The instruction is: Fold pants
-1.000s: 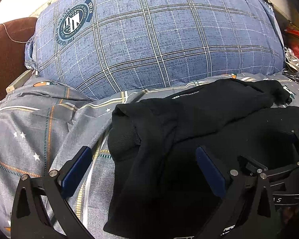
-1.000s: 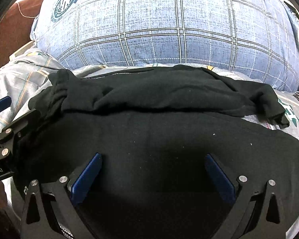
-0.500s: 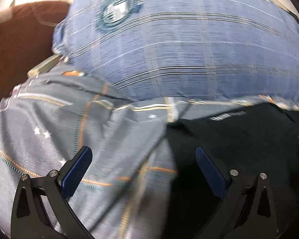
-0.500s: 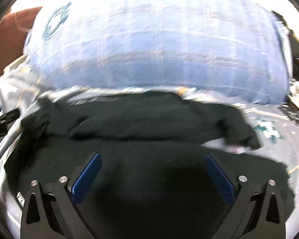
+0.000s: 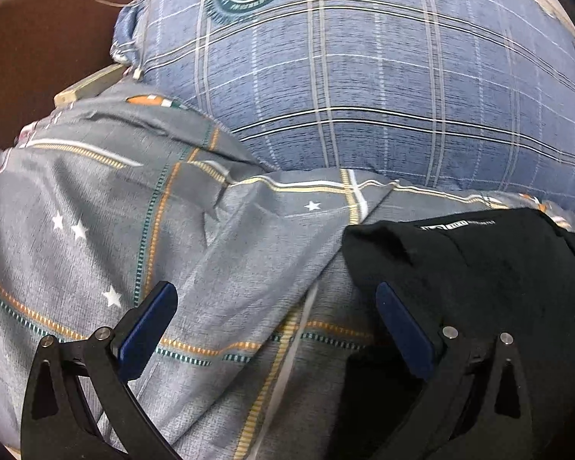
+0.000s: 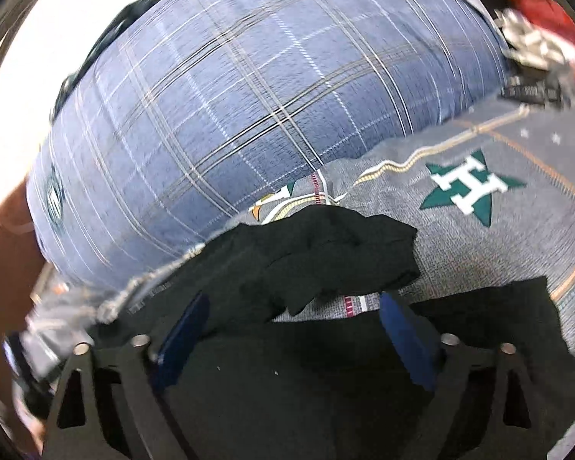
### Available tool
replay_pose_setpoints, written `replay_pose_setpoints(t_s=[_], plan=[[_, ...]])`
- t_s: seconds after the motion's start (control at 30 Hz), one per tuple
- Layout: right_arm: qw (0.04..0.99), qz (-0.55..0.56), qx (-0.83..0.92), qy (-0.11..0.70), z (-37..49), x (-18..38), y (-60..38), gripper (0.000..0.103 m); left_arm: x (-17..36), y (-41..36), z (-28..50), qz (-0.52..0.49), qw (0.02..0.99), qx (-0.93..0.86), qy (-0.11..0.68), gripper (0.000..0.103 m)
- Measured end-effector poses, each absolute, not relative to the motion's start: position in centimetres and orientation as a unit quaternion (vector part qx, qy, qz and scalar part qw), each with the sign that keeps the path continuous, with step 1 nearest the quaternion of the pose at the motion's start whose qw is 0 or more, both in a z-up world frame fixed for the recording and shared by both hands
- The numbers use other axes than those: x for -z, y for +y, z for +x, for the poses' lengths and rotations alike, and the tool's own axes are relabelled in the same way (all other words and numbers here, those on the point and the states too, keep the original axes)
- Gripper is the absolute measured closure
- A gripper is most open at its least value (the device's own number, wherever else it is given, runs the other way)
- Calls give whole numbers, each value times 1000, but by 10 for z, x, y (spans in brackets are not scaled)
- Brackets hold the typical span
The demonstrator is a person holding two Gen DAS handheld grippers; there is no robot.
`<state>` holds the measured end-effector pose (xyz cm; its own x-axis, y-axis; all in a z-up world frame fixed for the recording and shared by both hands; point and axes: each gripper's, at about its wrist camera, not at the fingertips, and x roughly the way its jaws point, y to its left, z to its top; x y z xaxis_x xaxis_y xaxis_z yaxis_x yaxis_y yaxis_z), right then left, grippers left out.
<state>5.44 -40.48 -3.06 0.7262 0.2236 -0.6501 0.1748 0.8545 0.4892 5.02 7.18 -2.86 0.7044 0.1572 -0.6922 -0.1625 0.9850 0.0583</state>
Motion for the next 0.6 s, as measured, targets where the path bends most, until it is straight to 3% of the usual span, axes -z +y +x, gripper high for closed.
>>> replay_pose_setpoints(t_s=[0.13, 0.5, 0.6], plan=[[854, 359, -29, 375, 57, 45, -424, 33, 23, 72, 49, -9, 929, -73, 362, 0], [842, 385, -42, 375, 66, 52, -409, 33, 20, 83, 59, -43, 929, -55, 365, 0], [848, 379, -32, 370, 71, 51, -403, 41, 18, 89, 65, -62, 924, -52, 374, 6]])
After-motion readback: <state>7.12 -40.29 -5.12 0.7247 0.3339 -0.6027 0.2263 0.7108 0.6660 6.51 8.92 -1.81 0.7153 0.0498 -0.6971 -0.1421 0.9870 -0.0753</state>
